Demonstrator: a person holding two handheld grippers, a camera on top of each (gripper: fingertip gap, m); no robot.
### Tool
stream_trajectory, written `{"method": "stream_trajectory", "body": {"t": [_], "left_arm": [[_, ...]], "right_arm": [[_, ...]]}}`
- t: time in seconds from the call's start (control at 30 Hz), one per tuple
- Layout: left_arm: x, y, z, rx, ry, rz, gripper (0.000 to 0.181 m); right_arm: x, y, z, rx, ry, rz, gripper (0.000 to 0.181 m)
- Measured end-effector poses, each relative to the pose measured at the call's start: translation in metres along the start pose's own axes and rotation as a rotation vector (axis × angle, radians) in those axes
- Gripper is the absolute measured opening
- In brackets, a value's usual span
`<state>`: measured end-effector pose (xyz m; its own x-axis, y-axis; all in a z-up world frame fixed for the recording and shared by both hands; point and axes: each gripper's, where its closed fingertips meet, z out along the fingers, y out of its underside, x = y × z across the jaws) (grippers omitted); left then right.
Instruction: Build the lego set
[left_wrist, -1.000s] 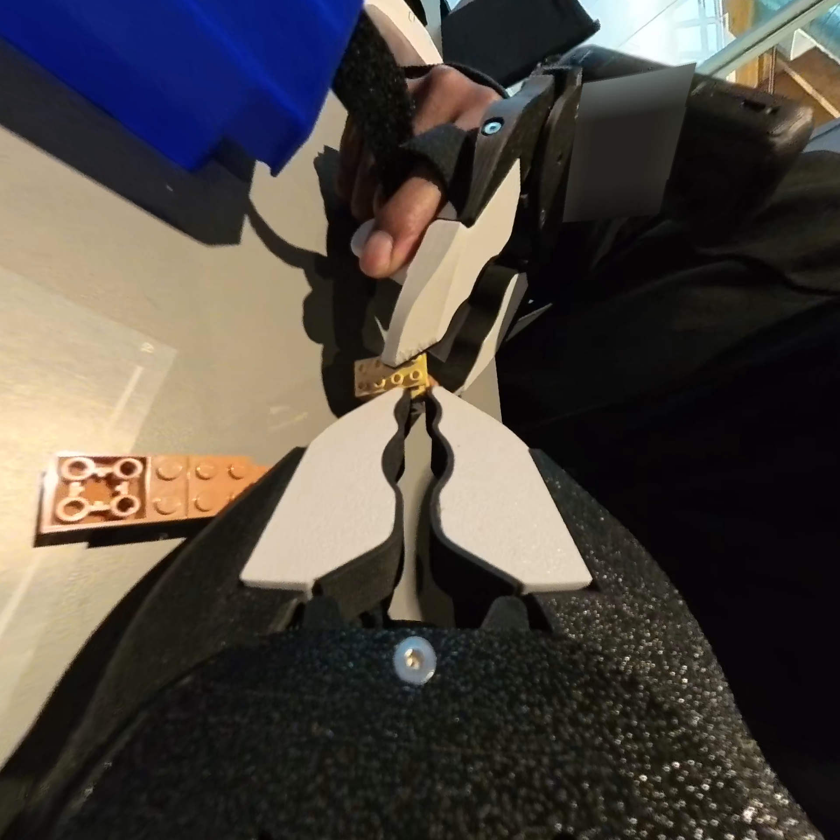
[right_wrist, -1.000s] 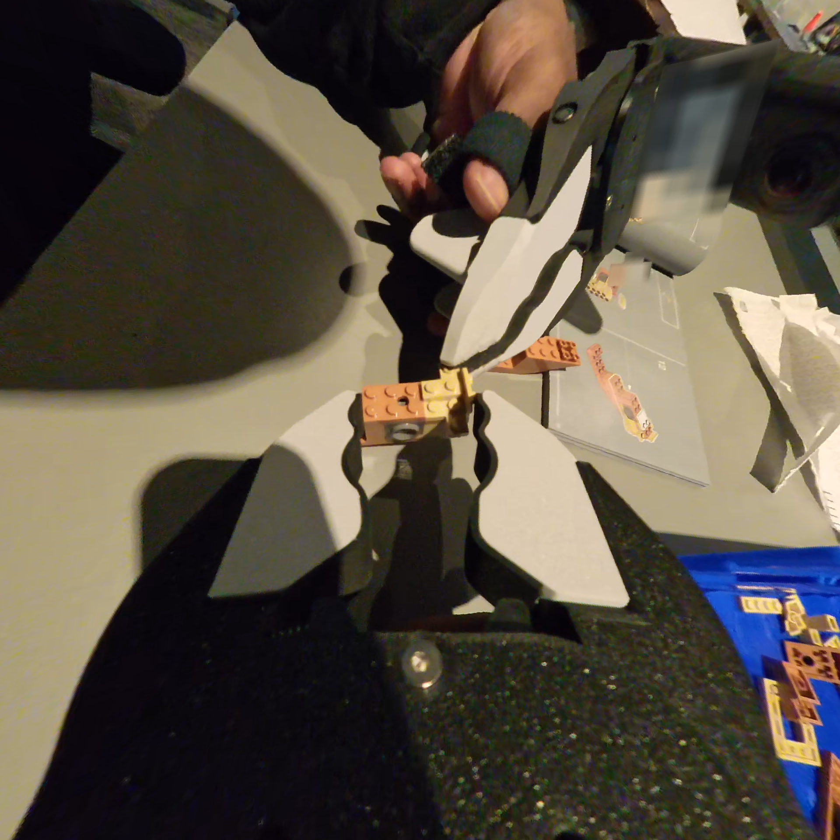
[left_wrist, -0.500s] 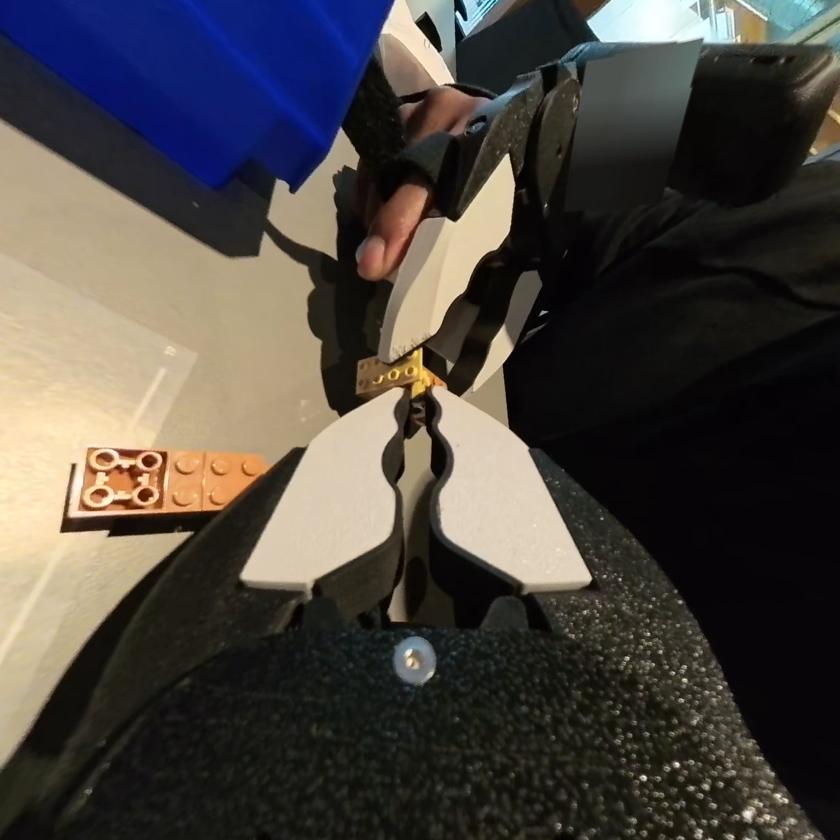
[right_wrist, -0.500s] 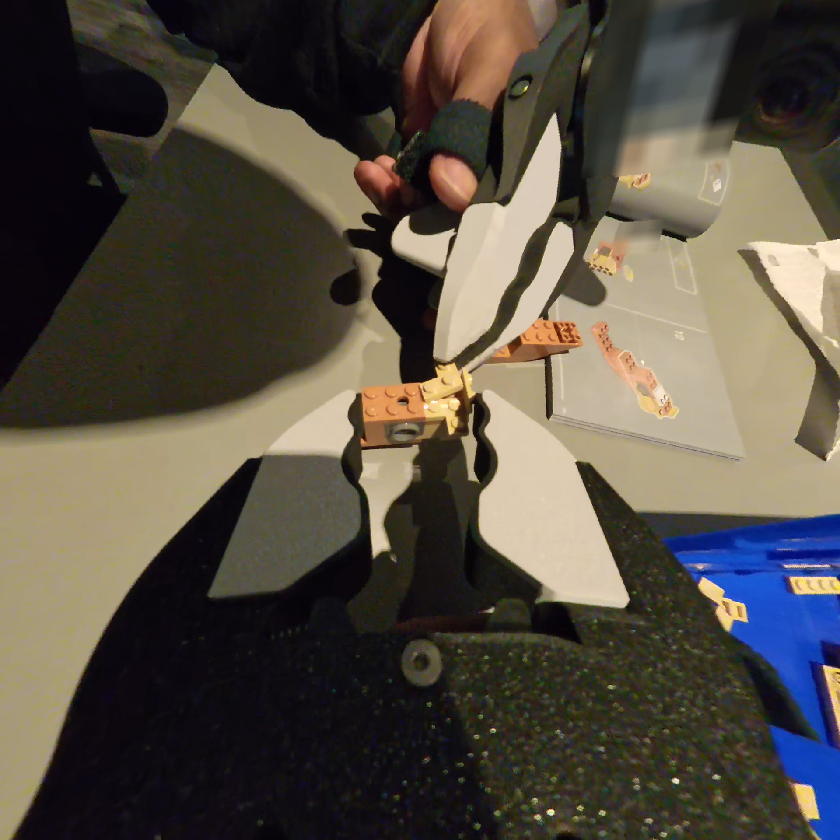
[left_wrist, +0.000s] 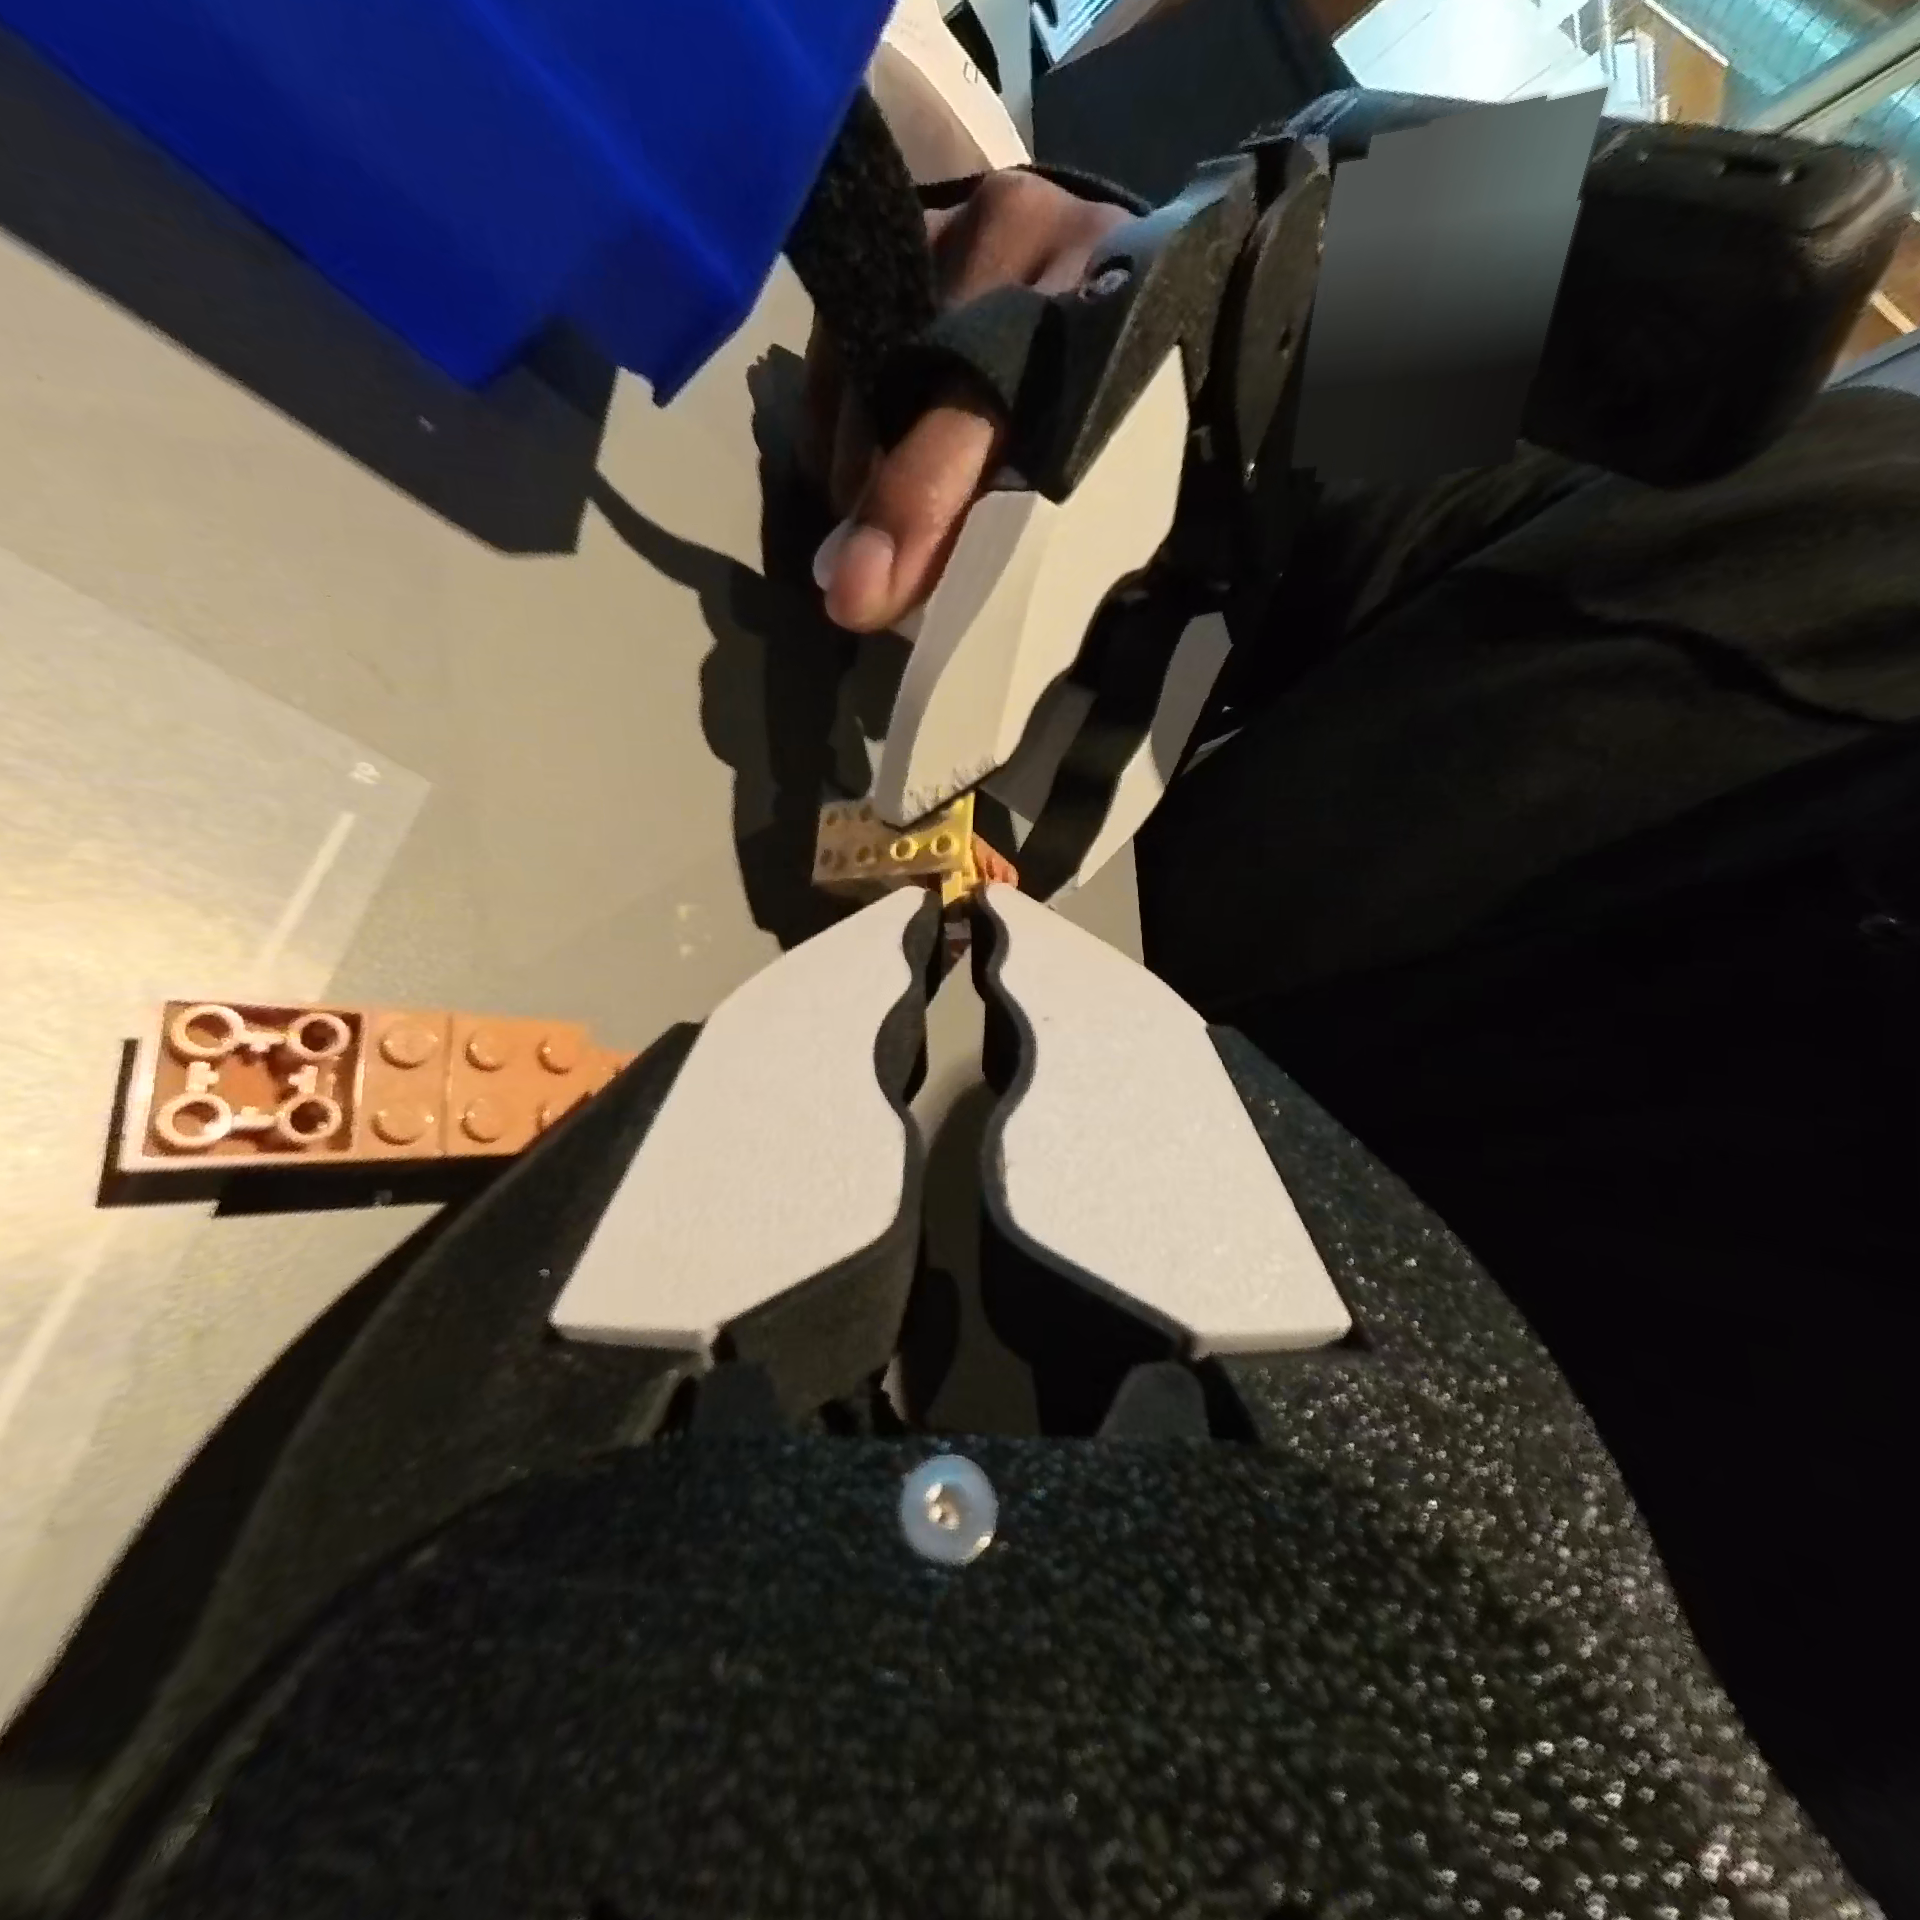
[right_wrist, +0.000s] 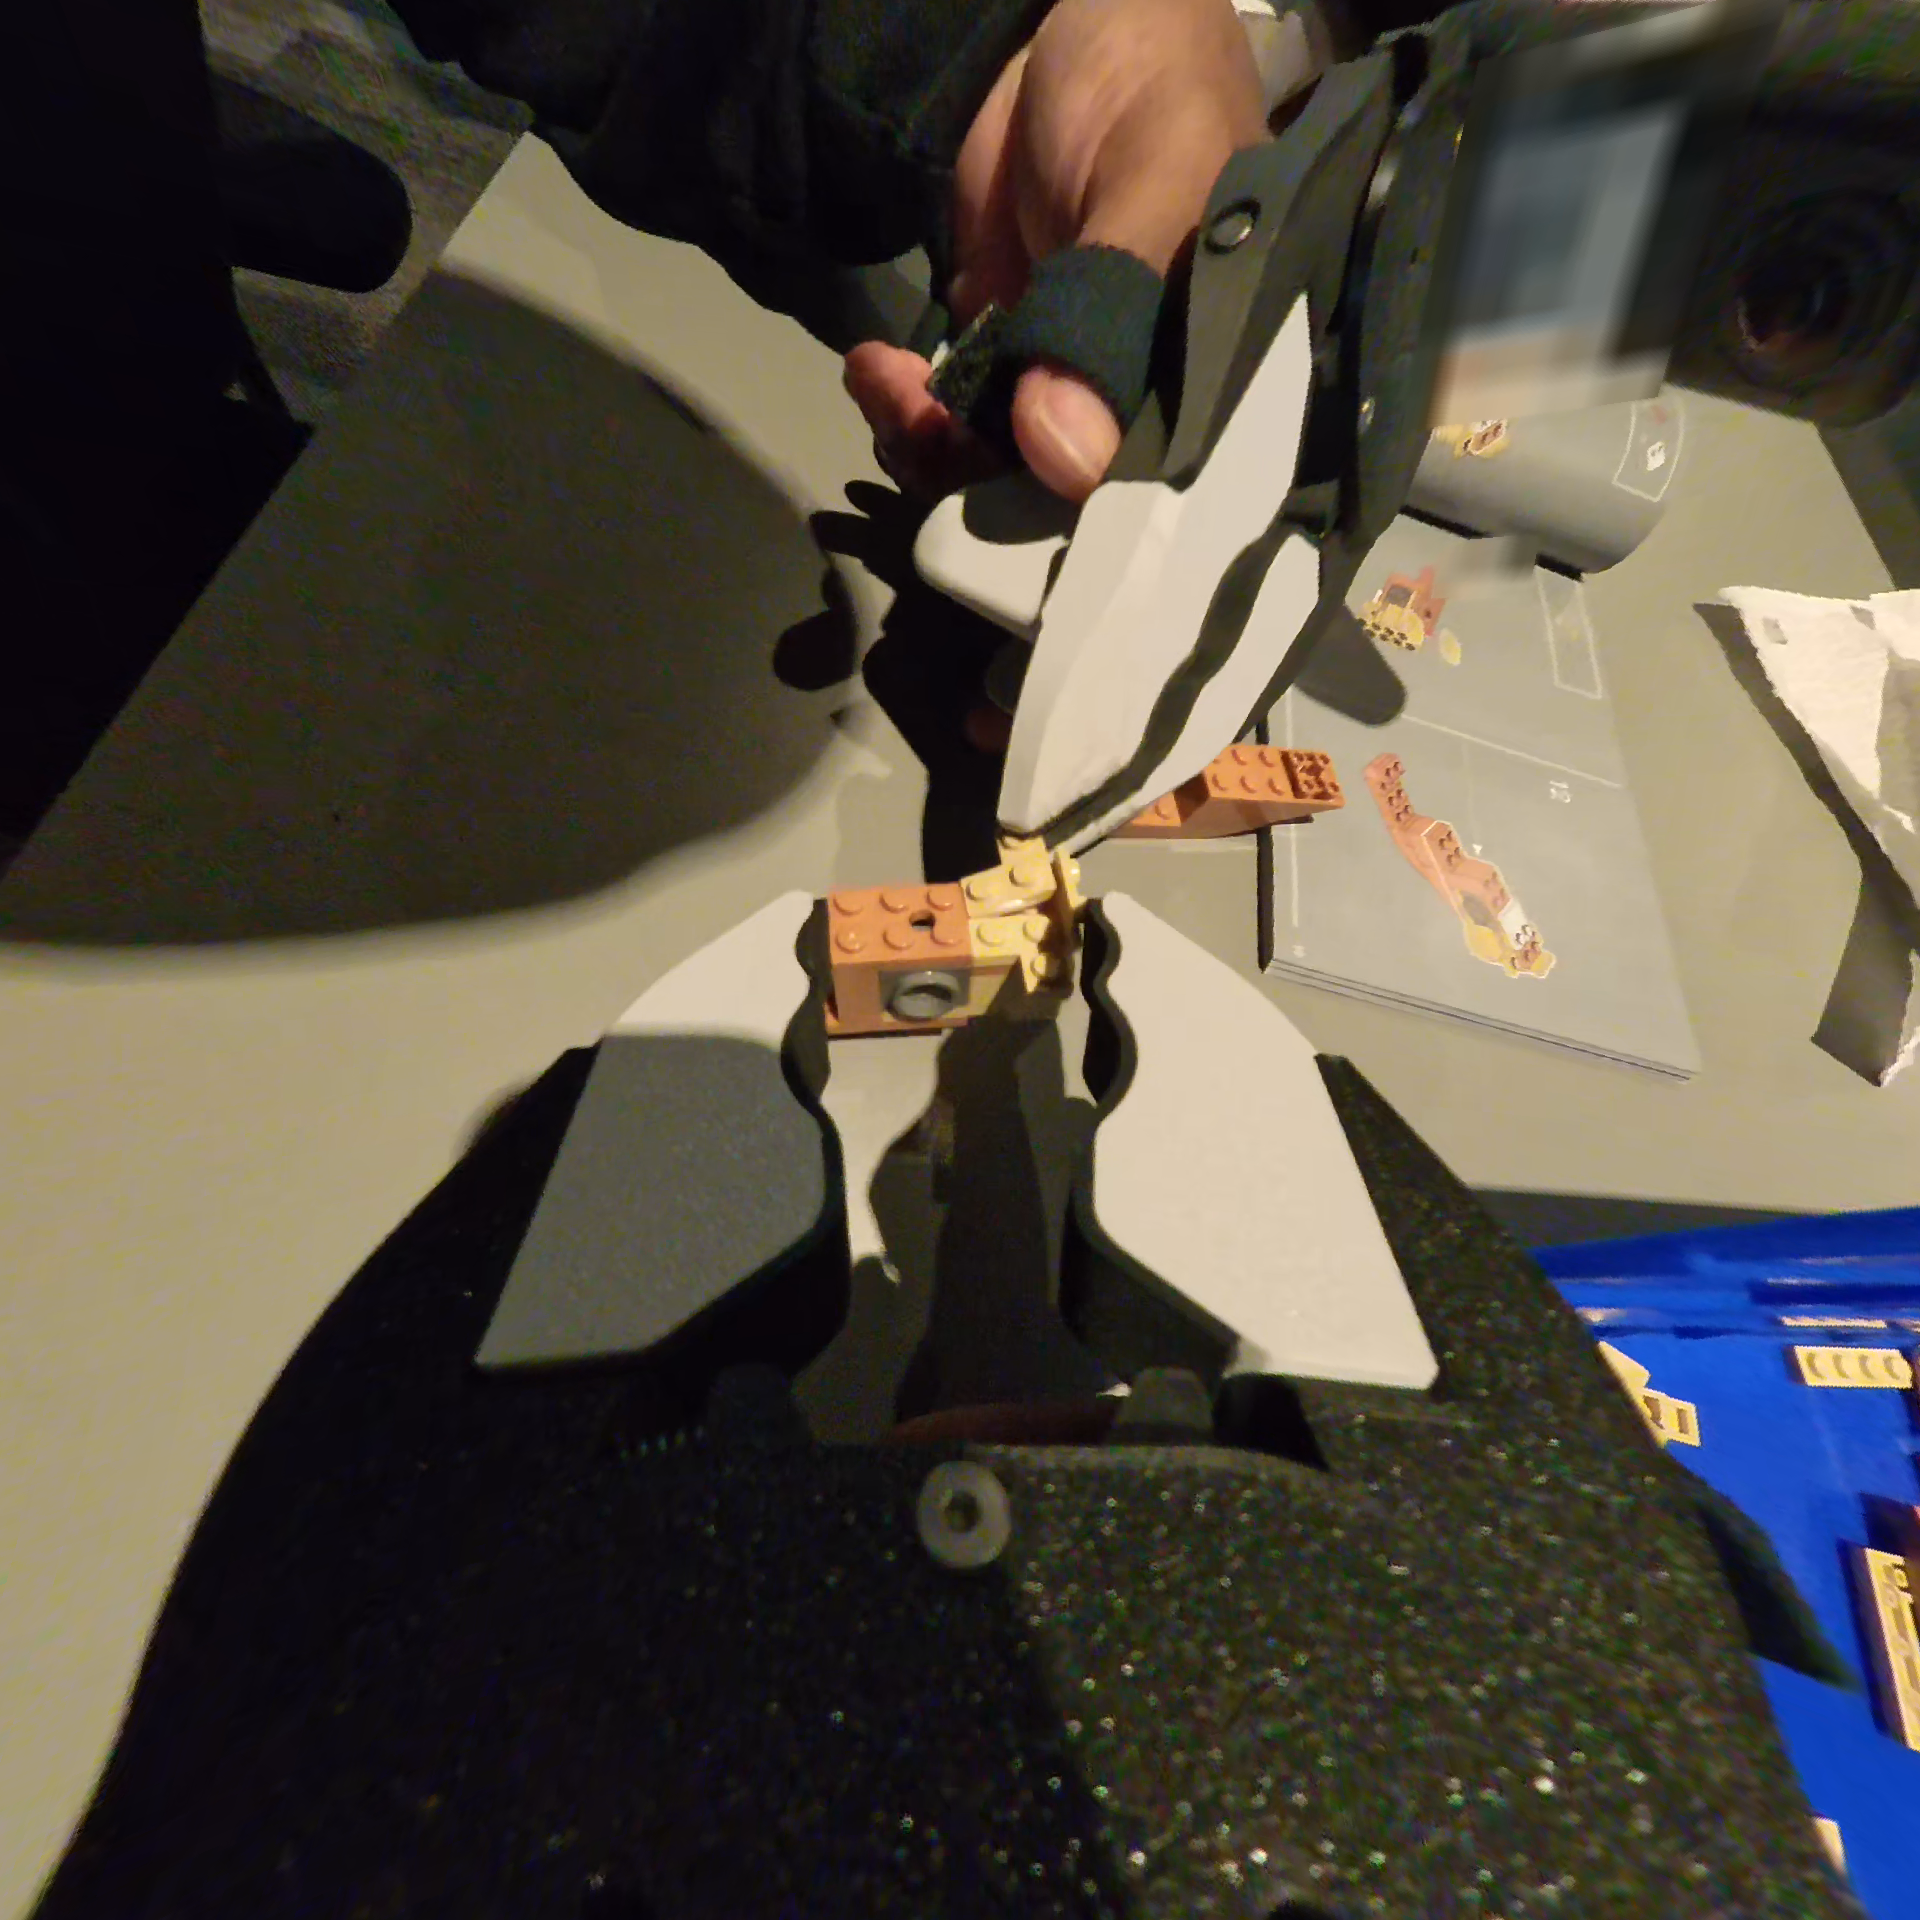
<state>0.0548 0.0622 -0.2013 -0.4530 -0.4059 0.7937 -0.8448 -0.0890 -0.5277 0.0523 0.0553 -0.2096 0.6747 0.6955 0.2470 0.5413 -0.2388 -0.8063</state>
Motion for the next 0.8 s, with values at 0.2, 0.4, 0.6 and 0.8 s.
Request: {"method": "stream_trajectory", "body": {"t": [0.2,0.4,0.6,0.8], "left_arm": [[-0.0019,-0.0015,0.0001,0.006,-0.033,0.017,0.005],[-0.0024,-0.0044,-0.0004,0.022,-0.056,0.023,0.006],[-0.0046,-0.0031,0.0017,0.017,-0.074,0.025,0.008],[-0.004,-0.0022,0.0011,0.003,-0.107,0.055,0.008]], "right_arm": [[0.002,-0.0024,-0.0008,0.016,0.012,0.011,0.045],[0.0028,-0.0046,-0.0016,0.035,0.013,0.016,0.045],[0.003,-0.0041,-0.0011,0.03,0.014,0.023,0.045],[0.0027,-0.0068,-0.0001,0.039,0.034,0.019,0.045]]}}
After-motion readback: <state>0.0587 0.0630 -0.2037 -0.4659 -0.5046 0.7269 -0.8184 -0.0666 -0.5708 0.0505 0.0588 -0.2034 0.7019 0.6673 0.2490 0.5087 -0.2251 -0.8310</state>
